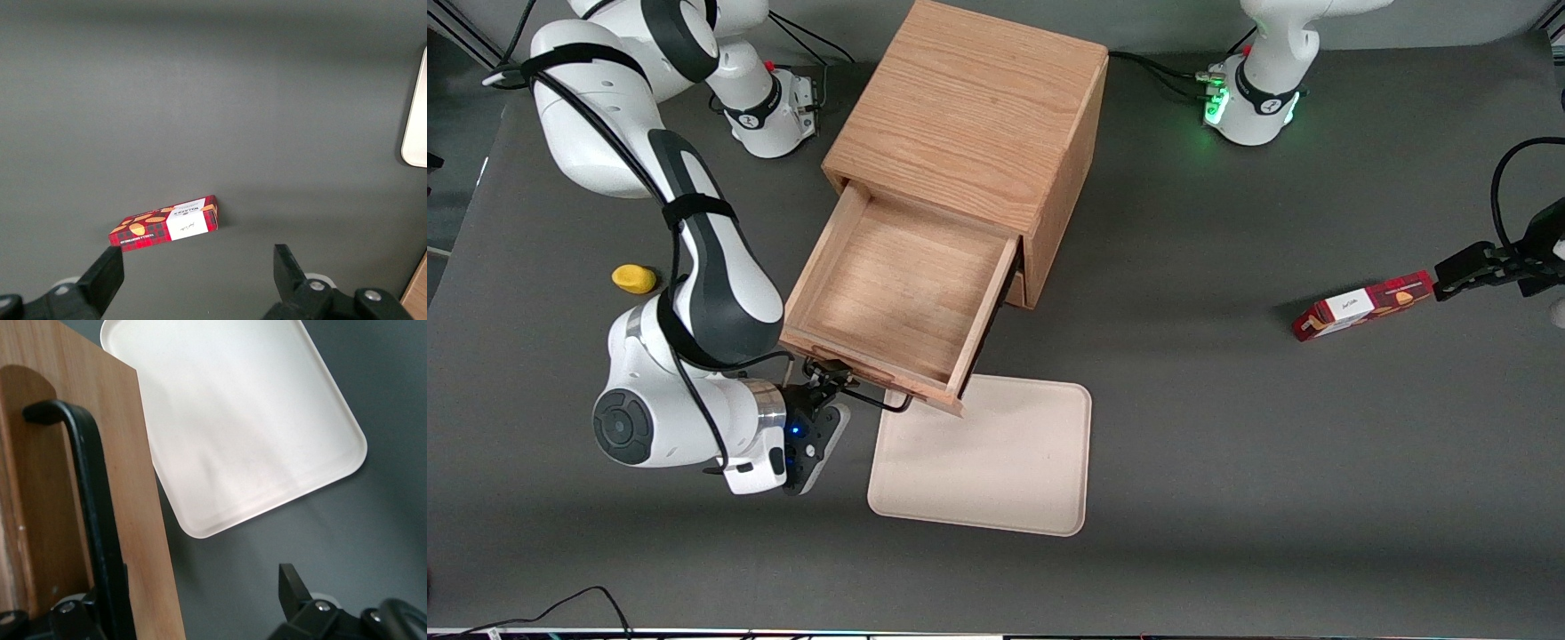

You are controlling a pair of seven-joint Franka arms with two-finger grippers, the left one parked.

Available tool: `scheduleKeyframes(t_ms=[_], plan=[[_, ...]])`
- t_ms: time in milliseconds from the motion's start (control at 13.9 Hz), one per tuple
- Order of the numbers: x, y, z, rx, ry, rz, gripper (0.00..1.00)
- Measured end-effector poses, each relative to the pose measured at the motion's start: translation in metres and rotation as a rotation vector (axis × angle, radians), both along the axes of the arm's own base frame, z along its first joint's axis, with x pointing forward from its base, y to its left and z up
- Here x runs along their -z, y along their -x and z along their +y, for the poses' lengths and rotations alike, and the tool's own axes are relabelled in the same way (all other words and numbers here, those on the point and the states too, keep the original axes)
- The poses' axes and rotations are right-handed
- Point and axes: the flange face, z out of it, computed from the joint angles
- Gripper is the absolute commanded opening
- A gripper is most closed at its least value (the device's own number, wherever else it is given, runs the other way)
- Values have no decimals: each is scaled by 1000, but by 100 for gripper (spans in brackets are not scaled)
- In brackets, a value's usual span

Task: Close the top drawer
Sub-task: 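Push the drawer front with the right gripper into the cabinet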

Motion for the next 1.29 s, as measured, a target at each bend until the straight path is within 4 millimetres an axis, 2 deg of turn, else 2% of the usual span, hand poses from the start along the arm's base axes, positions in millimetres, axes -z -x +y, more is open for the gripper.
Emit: scheduleKeyframes(t_ms=[503, 1294], plan=[[-5, 10, 16, -22, 36, -11, 100], [-15, 60, 45, -53, 82, -17, 100]])
